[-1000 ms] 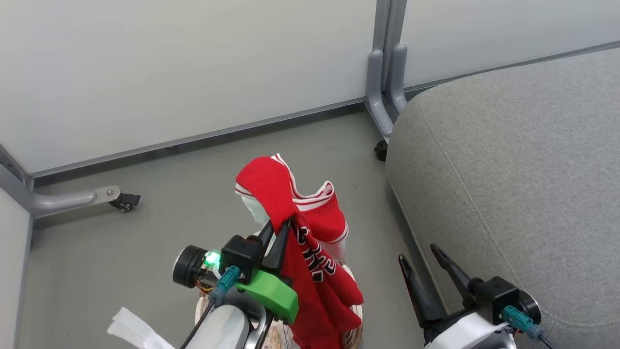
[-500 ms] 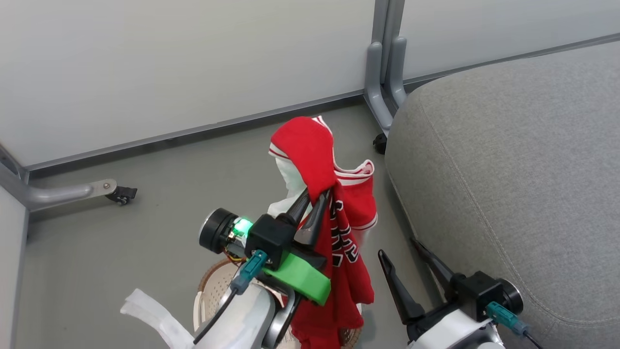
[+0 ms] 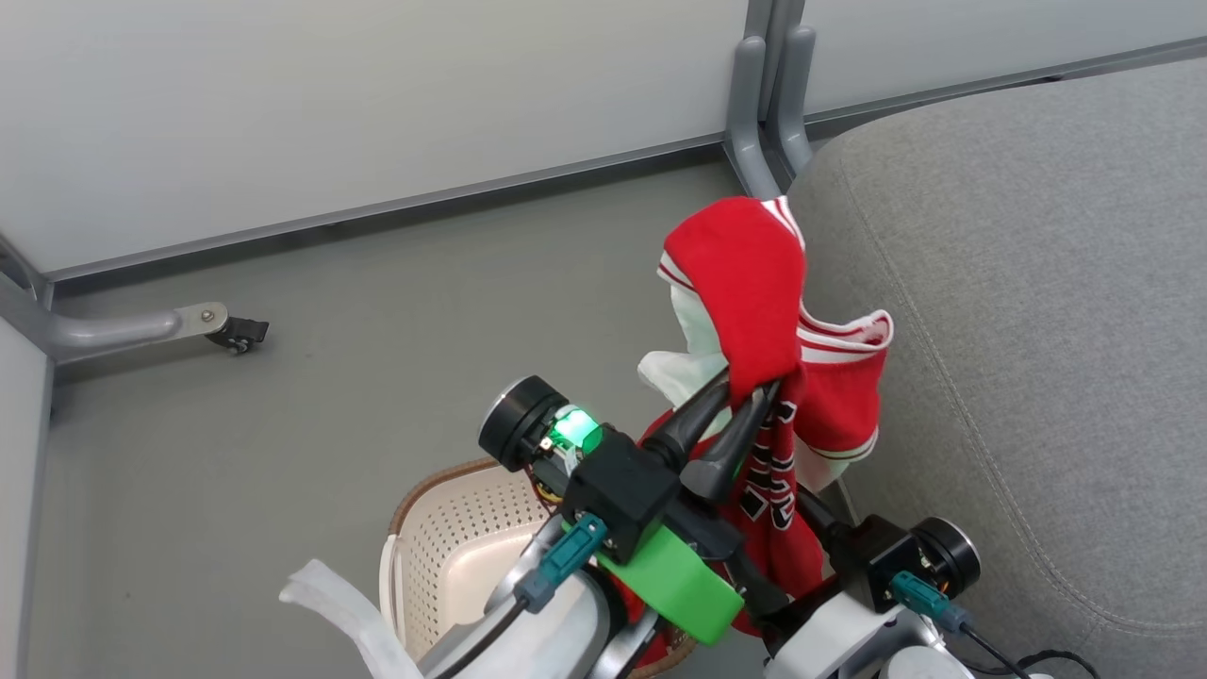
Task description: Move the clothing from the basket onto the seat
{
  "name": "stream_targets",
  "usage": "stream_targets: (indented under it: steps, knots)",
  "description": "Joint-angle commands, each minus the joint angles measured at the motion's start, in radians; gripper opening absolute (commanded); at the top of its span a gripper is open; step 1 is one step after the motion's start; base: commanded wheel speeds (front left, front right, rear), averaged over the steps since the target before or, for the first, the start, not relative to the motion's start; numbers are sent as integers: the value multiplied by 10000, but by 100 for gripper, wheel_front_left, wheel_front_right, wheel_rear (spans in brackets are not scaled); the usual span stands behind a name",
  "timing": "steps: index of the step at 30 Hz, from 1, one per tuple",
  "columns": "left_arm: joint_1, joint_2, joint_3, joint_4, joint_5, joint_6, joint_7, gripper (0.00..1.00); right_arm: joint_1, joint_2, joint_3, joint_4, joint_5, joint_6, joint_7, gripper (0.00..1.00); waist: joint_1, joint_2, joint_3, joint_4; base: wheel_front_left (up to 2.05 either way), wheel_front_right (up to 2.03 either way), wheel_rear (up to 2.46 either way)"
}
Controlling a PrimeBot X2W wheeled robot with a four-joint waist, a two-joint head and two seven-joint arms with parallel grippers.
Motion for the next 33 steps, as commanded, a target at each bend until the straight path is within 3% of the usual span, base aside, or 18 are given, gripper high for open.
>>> stream_targets:
  steps: [1, 6, 7, 8, 9, 15, 26, 27, 28, 33]
  knots:
    - [-178, 19, -117, -189, -104, -20, 59, 0, -109, -33, -36, 58, -53, -3, -21, 100, 1, -1, 30, 47, 0, 0, 0]
    - [-184, 19, -413, -489, -186, 71, 237, 0, -98, -31, 115, 239, -28, -3, -21, 100, 1, -1, -15, 95, 0, 0, 0]
    - [-169, 21, -418, -469, -215, 81, 251, 0, -129, -27, 247, 316, -53, -3, -21, 77, 1, -1, -22, 101, 0, 0, 0]
    - [-144, 22, -408, -441, -224, 110, 263, 0, -164, -27, 340, 379, -70, -3, -22, 25, 1, -1, -26, 101, 0, 0, 0]
    - [-72, 22, -361, -386, -317, 136, 269, 0, -191, -36, 380, 450, -43, -6, -21, 1, 1, -1, -31, 94, 0, 0, 0]
    - [267, 90, -164, 74, -710, 185, 117, 0, -174, -30, 435, 590, 209, -5, -21, 0, 1, -1, -20, 27, 0, 0, 0]
    - [190, 230, -195, 905, -449, 446, -170, 0, -124, -69, 470, 569, 368, -5, -22, 0, 1, -1, 16, 105, 0, 0, 0]
    - [193, 229, -200, 930, -437, 472, -183, 38, -108, -69, 473, 566, 370, -5, -22, 0, 1, -1, 10, 113, 0, 0, 0]
    - [214, 230, -203, 972, -430, 520, -184, 100, -87, -69, 477, 560, 367, -5, -22, 0, 1, -1, 2, 122, 0, 0, 0]
    - [275, 260, -204, 1098, -412, 632, -189, 100, -18, -66, 521, 548, 407, -5, -20, 0, 1, -1, -31, 141, 0, 0, 0]
